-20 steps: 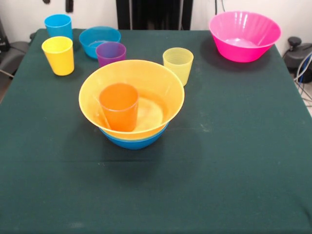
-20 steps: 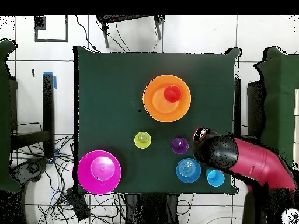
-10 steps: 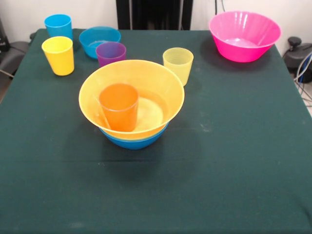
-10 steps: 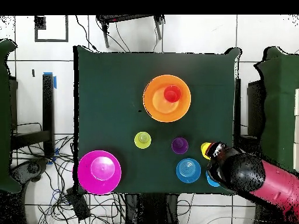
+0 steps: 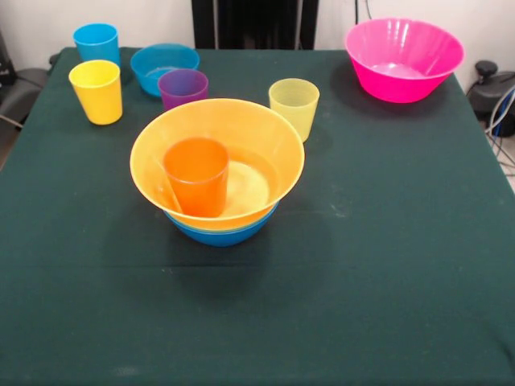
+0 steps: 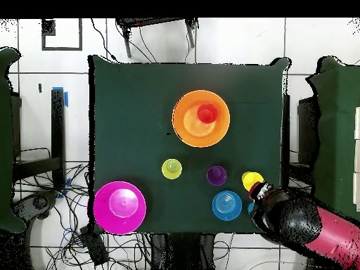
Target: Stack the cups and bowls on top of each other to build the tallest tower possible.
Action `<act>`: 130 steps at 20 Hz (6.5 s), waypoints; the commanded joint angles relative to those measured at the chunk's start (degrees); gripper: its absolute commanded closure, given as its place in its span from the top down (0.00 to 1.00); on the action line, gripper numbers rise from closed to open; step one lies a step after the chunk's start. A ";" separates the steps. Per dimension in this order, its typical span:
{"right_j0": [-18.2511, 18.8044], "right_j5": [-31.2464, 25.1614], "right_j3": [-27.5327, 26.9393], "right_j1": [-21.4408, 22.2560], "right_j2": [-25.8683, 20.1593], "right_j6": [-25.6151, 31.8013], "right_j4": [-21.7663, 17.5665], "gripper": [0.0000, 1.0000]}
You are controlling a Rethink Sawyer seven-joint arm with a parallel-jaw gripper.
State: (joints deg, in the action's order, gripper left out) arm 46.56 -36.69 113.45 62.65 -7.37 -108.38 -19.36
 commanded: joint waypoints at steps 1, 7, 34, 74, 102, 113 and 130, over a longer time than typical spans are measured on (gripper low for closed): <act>-0.98 9.23 4.02 -8.60 -5.86 7.71 -10.17 1.00; -2.94 13.69 3.46 -11.18 -3.75 2.11 -13.73 1.00; -8.05 23.32 -1.26 -19.74 1.58 -4.62 -19.79 1.00; -10.41 21.85 13.40 -5.19 0.02 -0.67 -8.40 1.00; -24.08 33.33 6.27 -21.64 9.50 -7.30 -5.31 1.00; -21.73 40.09 -0.98 -31.08 10.36 -5.92 -9.34 1.00; -27.74 43.80 -4.37 -35.59 15.72 -6.27 -7.61 1.00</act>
State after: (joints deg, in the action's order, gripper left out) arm 20.99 4.17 114.14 28.86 10.31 -108.40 -27.72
